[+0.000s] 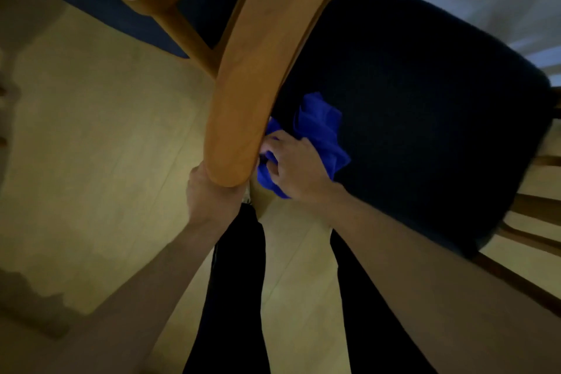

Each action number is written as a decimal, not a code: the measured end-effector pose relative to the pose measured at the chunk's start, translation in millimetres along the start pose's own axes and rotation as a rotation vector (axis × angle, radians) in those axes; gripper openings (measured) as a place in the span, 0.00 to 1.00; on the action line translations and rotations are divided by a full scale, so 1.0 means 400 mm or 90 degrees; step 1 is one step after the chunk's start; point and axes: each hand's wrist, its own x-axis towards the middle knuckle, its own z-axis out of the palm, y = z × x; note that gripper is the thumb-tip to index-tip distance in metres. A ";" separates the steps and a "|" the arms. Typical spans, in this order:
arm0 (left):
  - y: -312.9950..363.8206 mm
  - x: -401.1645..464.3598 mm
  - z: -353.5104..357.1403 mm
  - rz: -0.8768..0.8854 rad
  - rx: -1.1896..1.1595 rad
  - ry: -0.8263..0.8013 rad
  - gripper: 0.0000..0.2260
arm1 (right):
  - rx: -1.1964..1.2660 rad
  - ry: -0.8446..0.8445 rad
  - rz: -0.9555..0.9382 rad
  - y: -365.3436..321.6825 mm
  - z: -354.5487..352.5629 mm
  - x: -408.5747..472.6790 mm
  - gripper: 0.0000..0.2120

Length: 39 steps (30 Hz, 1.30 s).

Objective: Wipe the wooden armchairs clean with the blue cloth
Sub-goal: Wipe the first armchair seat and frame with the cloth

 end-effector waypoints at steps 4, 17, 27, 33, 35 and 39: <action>0.001 -0.001 0.000 -0.005 0.024 0.017 0.14 | 0.175 -0.088 0.036 0.039 -0.015 -0.078 0.15; -0.004 0.008 -0.007 0.051 0.051 0.005 0.14 | 0.285 0.265 0.154 0.073 -0.070 -0.054 0.24; 0.008 0.001 -0.013 0.063 0.000 -0.030 0.15 | -0.203 0.004 0.104 0.019 0.052 -0.083 0.29; 0.009 0.011 -0.030 0.105 0.062 -0.040 0.17 | -0.347 -0.146 -0.108 0.067 -0.010 -0.087 0.24; 0.007 0.012 -0.030 0.128 0.060 -0.045 0.18 | -0.358 -0.187 -0.120 0.074 -0.036 -0.095 0.19; -0.001 0.015 -0.026 0.148 0.096 -0.021 0.21 | -0.314 -0.191 -0.072 0.090 -0.048 -0.145 0.20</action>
